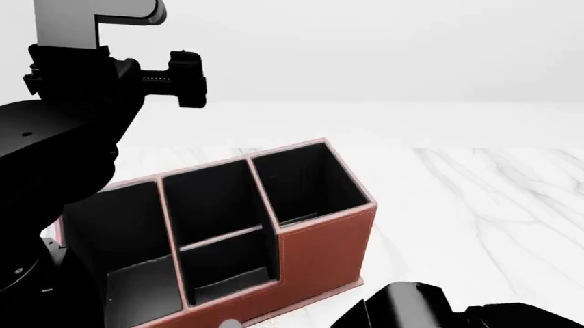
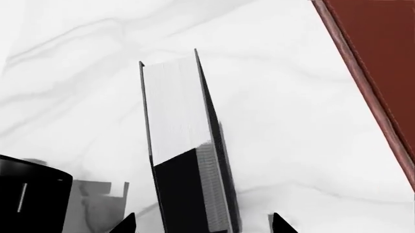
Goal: Pick up the book and place it in the right compartment of the caddy.
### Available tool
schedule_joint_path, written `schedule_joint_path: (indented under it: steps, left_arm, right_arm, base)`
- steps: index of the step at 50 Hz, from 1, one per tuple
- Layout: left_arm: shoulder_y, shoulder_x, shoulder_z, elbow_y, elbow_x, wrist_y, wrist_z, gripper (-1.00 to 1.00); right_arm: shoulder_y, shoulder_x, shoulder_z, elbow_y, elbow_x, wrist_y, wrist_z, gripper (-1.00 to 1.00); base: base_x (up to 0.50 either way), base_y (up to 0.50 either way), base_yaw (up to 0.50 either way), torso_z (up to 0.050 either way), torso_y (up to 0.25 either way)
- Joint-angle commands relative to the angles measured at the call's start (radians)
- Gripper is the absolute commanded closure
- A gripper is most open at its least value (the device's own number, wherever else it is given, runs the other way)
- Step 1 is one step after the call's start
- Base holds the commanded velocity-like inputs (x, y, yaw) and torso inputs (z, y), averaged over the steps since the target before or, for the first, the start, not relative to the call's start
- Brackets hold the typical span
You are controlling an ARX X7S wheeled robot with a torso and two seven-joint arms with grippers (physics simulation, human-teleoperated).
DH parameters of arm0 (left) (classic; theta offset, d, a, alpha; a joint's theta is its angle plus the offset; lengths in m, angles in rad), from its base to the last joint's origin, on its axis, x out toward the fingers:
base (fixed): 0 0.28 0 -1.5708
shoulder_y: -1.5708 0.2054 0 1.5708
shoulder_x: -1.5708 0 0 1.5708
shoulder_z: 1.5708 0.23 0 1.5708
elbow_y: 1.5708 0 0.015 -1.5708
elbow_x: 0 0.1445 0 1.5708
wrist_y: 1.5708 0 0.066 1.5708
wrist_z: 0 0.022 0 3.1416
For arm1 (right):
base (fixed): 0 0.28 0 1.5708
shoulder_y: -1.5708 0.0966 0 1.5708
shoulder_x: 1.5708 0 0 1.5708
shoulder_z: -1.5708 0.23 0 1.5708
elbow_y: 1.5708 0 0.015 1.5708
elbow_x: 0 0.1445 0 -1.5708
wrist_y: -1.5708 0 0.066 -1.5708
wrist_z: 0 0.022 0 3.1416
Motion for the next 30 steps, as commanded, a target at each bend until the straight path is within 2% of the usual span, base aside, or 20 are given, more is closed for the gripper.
schedule_joint_path:
  steps: [1, 17, 19, 20, 21, 23, 26, 30]
  left_arm:
    - [-0.001, -0.006, 0.004, -0.005, -0.020, 0.004, -0.016, -1.00]
    - [-0.003, -0.016, 0.011, -0.012, -0.045, 0.009, -0.036, -1.00]
    - [-0.003, -0.017, 0.011, -0.012, -0.047, 0.010, -0.039, -1.00]
    - [-0.003, -0.017, 0.011, -0.012, -0.049, 0.011, -0.041, -1.00]
    - [-0.003, -0.017, 0.011, -0.013, -0.050, 0.011, -0.043, -1.00]
    - [-0.003, -0.018, 0.012, -0.013, -0.053, 0.013, -0.045, -1.00]
    - [-0.003, -0.019, 0.011, -0.015, -0.057, 0.013, -0.051, -1.00]
    - [-0.004, -0.021, 0.013, -0.016, -0.063, 0.015, -0.055, -1.00]
  right_arm:
    - [-0.026, -0.004, -0.086, 0.062, -0.112, -0.052, -0.077, 1.00]
    - [-0.013, 0.019, -0.055, 0.019, -0.094, -0.052, -0.011, 1.00]
    - [0.008, 0.024, 0.010, -0.018, -0.010, -0.022, 0.060, 1.00]
    - [0.031, 0.023, 0.056, -0.034, 0.094, 0.013, 0.138, 1.00]
    - [0.032, 0.020, 0.059, -0.034, 0.108, 0.017, 0.150, 1.00]
    - [0.103, 0.034, 0.109, -0.064, 0.334, 0.032, 0.317, 1.00]
    - [0.177, 0.059, 0.126, -0.081, 0.493, 0.005, 0.432, 1.00]
    - [0.240, 0.096, 0.138, -0.093, 0.587, -0.022, 0.500, 1.00]
  base:
    - [0.00, 0.00, 0.00, 0.000, 0.000]
    - [0.00, 0.00, 0.00, 0.000, 0.000]
    - [0.00, 0.00, 0.00, 0.000, 0.000]
    - [0.00, 0.00, 0.00, 0.000, 0.000]
    - [0.00, 0.00, 0.00, 0.000, 0.000]
    - [0.00, 0.00, 0.00, 0.000, 0.000]
    - [0.00, 0.00, 0.00, 0.000, 0.000]
    - [0.00, 0.00, 0.00, 0.000, 0.000]
